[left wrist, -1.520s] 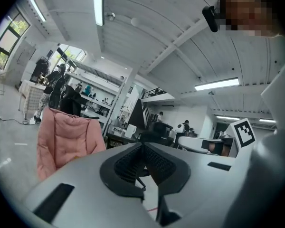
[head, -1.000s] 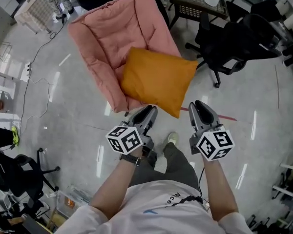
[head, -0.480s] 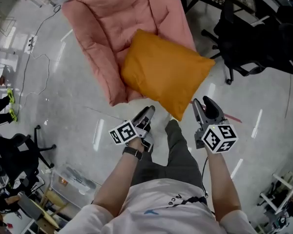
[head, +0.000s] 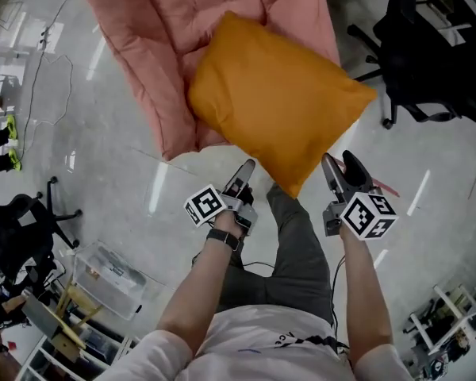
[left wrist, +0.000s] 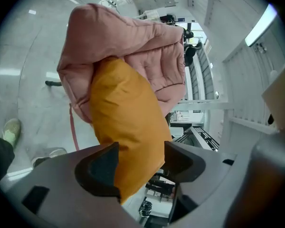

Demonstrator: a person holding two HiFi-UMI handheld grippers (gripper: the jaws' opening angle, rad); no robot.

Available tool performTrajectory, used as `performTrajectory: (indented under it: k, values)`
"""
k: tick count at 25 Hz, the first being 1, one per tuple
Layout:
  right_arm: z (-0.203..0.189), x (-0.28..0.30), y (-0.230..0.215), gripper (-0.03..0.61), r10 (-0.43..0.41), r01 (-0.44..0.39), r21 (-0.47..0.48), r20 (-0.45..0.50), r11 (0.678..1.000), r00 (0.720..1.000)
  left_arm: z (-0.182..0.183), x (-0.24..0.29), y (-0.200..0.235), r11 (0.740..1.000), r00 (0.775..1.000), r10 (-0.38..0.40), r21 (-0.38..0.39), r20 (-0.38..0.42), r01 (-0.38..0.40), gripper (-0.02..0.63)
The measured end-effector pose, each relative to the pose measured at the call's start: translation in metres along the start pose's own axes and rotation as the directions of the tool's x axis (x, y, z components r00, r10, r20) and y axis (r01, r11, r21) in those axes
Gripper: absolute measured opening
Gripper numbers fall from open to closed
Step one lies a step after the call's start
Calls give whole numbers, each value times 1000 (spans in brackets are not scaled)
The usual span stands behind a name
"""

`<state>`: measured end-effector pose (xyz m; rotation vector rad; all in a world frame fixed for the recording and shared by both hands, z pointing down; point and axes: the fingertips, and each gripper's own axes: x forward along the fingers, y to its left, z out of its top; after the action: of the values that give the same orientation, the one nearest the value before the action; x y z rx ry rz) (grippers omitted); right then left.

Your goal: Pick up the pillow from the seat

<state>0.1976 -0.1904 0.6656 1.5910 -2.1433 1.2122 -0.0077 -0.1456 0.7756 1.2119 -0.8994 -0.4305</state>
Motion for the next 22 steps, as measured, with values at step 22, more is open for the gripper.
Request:
performTrajectory:
  k: [22]
  values:
    - [-52, 90, -70, 379, 207, -192, 367, -3, 910, 978, -12, 79, 60, 928, 948, -317, -219, -31, 303, 552]
